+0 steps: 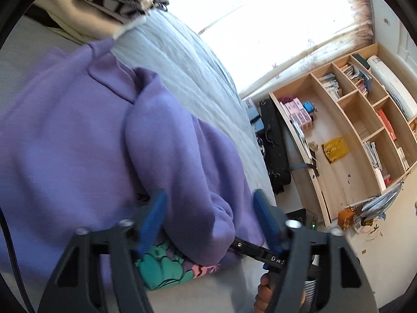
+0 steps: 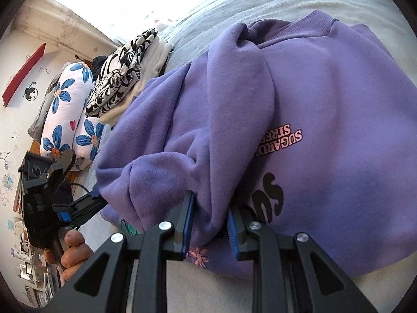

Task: Fold large clothes
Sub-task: 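Close both tools on the folded hoodie edge beside the hood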

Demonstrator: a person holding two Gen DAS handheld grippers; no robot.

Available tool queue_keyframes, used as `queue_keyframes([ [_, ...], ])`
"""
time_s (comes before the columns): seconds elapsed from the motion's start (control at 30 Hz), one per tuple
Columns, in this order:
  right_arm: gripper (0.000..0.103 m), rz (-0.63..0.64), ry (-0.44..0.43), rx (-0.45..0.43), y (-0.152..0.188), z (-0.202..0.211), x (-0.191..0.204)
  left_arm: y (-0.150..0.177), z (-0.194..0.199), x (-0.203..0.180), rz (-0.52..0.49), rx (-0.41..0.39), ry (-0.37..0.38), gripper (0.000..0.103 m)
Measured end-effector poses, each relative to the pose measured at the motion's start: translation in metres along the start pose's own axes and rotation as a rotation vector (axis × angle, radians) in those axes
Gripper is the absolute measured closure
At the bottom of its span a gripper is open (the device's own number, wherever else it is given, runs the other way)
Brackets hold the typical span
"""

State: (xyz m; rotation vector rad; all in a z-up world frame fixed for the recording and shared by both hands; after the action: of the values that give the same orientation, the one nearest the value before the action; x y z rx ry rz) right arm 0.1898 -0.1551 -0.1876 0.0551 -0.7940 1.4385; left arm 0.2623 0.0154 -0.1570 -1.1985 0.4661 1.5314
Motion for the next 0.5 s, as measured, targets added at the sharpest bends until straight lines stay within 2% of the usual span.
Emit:
queue_keyframes([
  [0.07,0.08,-0.005,0.0,-0.005,0.001,0.0,-0.001,0.0,0.001,0.008,0.004,0.009,-0.035,0.065],
  [0.1,0.08,-0.007,-0.001,-0.006,0.001,0.001,-0.001,-0.001,0.004,0.013,0.007,0.014,-0.048,0.066],
  [0.23,0.08,-0.053,-0.036,-0.005,0.002,0.002,-0.006,0.002,0.006,0.029,0.019,0.029,-0.088,0.066],
  [0.37,0.088,-0.151,-0.11,-0.002,-0.001,0.003,-0.013,0.004,0.004,0.038,0.036,0.044,-0.073,0.066],
  [0.5,0.09,-0.207,-0.172,-0.018,-0.01,0.01,-0.012,0.005,-0.007,0.039,0.053,0.055,-0.052,0.066],
])
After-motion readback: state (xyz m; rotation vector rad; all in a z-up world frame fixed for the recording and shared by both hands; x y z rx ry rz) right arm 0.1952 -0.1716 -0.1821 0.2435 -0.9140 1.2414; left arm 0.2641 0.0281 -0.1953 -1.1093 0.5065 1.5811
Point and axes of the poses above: each gripper's, at about its wrist camera, not at the fingertips, and z roughly against the way its jaws point, x to its left, y to its underside, the point moved 7 cm from there along -z, roughly the way its jaws point, and after that the axes turned 8 degrees about z, right-handed, at the moved point
